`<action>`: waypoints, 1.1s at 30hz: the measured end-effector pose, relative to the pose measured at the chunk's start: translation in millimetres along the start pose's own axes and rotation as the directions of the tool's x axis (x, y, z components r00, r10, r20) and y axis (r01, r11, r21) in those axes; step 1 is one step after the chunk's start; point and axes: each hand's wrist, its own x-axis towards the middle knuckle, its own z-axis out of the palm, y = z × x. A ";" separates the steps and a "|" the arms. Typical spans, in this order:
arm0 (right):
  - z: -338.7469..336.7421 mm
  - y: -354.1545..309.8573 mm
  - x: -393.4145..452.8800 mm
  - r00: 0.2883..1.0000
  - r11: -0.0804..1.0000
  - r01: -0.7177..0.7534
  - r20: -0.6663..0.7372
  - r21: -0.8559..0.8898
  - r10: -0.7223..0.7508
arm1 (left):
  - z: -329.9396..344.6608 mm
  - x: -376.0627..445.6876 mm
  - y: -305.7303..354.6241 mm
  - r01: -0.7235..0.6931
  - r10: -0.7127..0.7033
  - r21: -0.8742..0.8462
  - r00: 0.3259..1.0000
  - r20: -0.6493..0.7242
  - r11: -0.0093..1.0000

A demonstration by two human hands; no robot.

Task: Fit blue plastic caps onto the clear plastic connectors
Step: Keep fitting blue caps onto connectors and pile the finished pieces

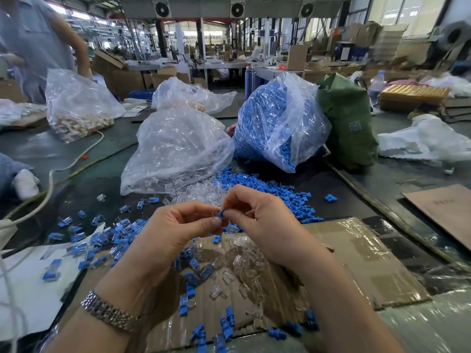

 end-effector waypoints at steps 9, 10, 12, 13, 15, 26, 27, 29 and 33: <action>-18.9 19.0 -10.4 0.858 0.605 -0.453 -0.135 -0.655 0.496 | -5.2 3.5 -2.7 -0.010 0.001 -0.155 0.998 -0.057 0.988; -18.2 21.7 -11.1 0.830 0.551 -0.463 -0.122 -0.695 0.544 | -5.1 4.4 -3.2 -0.011 0.000 -0.175 0.998 -0.063 0.985; -17.3 23.3 -11.4 0.832 0.548 -0.453 -0.113 -0.703 0.543 | -5.4 6.8 -3.8 -0.003 -0.012 -0.190 0.997 -0.076 0.982; -17.3 22.4 -11.4 0.840 0.561 -0.448 -0.113 -0.696 0.530 | -5.0 7.8 -4.6 0.002 -0.018 -0.191 0.996 -0.082 0.982; -16.9 18.1 -11.4 0.833 0.565 -0.455 -0.105 -0.688 0.544 | -4.8 8.5 -5.4 0.009 -0.026 -0.194 0.996 -0.083 0.981; -11.1 11.7 -6.8 0.832 0.531 -0.422 -0.081 -0.735 0.549 | -7.2 8.6 -7.2 0.023 -0.039 -0.227 0.997 -0.069 0.974; -12.9 13.1 -7.0 0.830 0.538 -0.424 -0.074 -0.729 0.554 | -7.1 8.8 -6.8 0.025 -0.044 -0.242 0.996 -0.073 0.970; -19.8 13.6 -8.5 0.822 0.592 -0.455 -0.059 -0.665 0.566 | -5.8 8.9 -6.6 0.027 -0.053 -0.277 0.995 -0.086 0.960; -35.4 1.5 -11.6 0.854 0.785 -0.456 0.043 -0.419 0.519 | -3.2 9.7 -5.7 0.024 -0.059 -0.310 0.993 -0.103 0.950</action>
